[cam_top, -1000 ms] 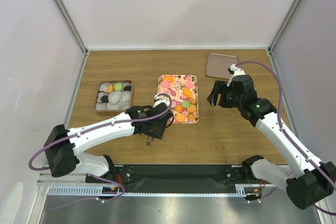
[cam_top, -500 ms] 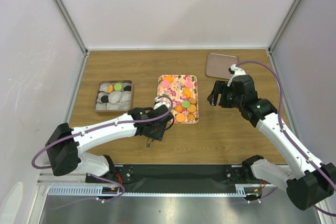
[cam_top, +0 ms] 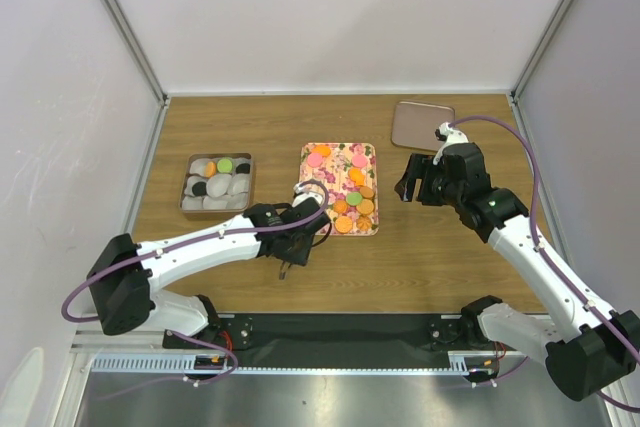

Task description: Pack the cookies

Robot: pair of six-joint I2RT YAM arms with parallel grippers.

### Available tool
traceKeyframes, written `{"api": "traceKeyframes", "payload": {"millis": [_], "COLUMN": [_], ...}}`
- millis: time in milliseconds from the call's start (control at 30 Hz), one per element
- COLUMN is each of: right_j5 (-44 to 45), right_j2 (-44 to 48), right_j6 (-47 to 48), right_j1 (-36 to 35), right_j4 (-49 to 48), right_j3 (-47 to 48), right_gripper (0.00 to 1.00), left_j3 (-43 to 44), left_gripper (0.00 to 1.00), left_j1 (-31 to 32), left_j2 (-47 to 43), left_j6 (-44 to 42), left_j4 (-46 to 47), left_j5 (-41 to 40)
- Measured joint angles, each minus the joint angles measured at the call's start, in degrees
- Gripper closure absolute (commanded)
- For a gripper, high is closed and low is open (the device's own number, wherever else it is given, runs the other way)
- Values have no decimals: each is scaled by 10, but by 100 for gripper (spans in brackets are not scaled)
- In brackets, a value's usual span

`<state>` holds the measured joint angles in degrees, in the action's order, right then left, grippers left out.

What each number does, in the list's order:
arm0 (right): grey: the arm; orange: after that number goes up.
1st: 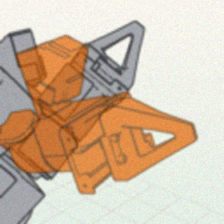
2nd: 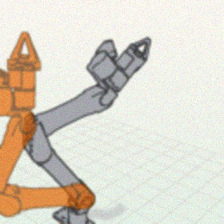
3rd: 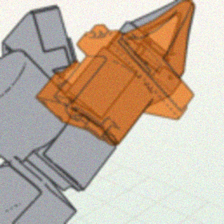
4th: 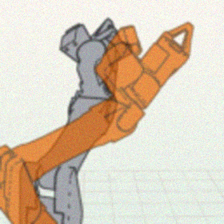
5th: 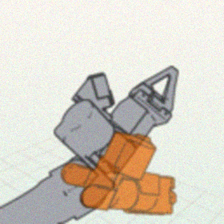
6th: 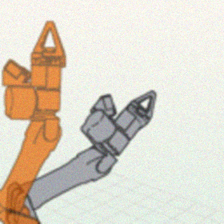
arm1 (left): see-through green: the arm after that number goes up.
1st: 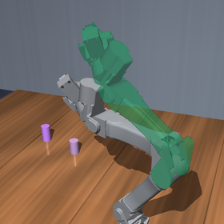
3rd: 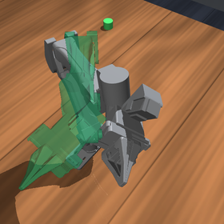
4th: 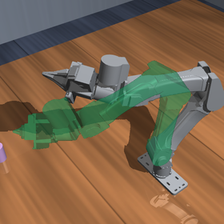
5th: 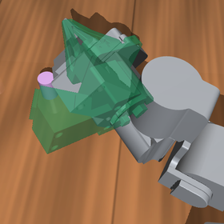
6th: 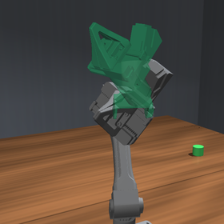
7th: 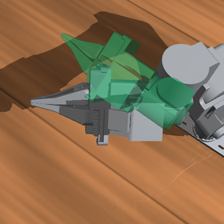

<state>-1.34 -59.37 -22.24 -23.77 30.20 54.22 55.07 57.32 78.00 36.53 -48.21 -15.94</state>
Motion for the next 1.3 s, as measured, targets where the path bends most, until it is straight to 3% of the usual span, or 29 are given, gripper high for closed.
{"api": "traceKeyframes", "payload": {"millis": [600, 767, 1033, 1300], "right_j5": [0, 0, -3, -10], "right_j2": [0, 0, -2, -15], "right_j6": [1, 1, 3, 5], "right_j1": [3, 3, 4, 4], "right_j4": [0, 0, 0, 0], "right_j3": [0, 0, 0, 0], "right_gripper": [23, 23, 24, 24], "left_j3": [63, 73, 75, 34], "left_gripper": [62, 62, 62, 62], "left_j1": [-59, -125, -290, -419], "left_j2": [-36, -64, -102, -104], "left_j6": [-31, -53, -102, -133], "left_j4": [-39, -53, -53, -28], "left_j5": [-3, -3, 7, 32]}}
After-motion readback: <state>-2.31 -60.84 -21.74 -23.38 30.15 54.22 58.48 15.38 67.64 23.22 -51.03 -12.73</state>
